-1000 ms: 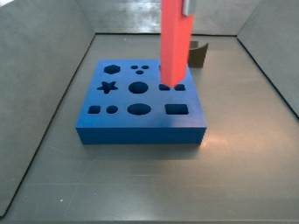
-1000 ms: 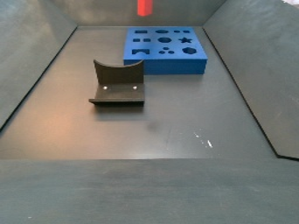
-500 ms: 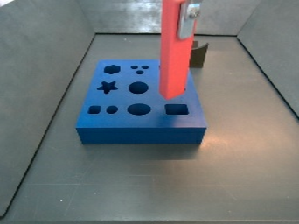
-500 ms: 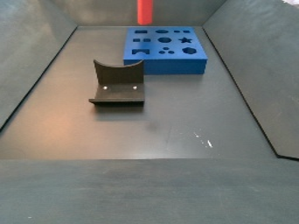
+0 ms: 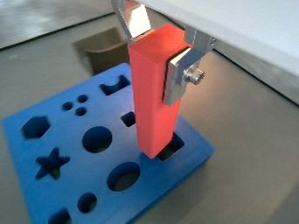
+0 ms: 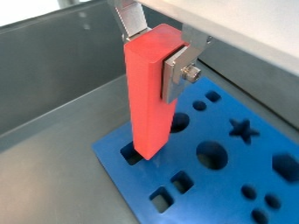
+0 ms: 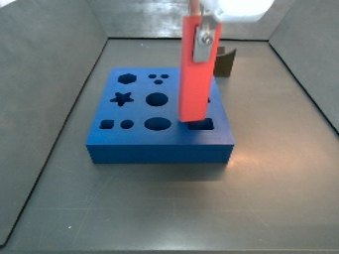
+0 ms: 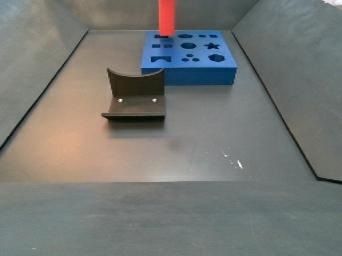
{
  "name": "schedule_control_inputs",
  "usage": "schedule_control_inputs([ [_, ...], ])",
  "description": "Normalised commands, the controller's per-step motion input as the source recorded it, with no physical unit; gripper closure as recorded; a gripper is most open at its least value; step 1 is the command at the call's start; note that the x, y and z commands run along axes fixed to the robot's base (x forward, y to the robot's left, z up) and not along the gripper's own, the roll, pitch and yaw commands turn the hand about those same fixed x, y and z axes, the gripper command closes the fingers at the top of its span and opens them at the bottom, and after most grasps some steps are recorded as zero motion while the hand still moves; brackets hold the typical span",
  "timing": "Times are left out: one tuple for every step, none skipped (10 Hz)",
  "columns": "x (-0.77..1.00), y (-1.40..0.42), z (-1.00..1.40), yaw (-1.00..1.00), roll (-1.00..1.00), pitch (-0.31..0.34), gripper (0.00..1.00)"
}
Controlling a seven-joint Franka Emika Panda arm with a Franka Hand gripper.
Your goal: Insert the rectangle object.
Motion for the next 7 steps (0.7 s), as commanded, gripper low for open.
schedule_control_inputs([
  [0.43, -0.01, -0.06, -0.53, 0.08, 0.074, 1.00],
  [0.02, 0.09, -0.03, 0.00, 0.00, 0.043, 1.00],
  [0.20, 0.00, -0.03, -0.03, 0.00, 0.073, 1.00],
  [0.23, -0.05, -0.10, -0.01, 0.00, 0.066, 1.00],
  [0.22, -0.16, -0.04, 0.00, 0.00, 0.056, 1.00],
  [0.14, -0.21, 0.00, 0.00, 0.00, 0.044, 1.00],
  [0.08, -0.06, -0.05, 0.00, 0.00, 0.037, 1.00],
])
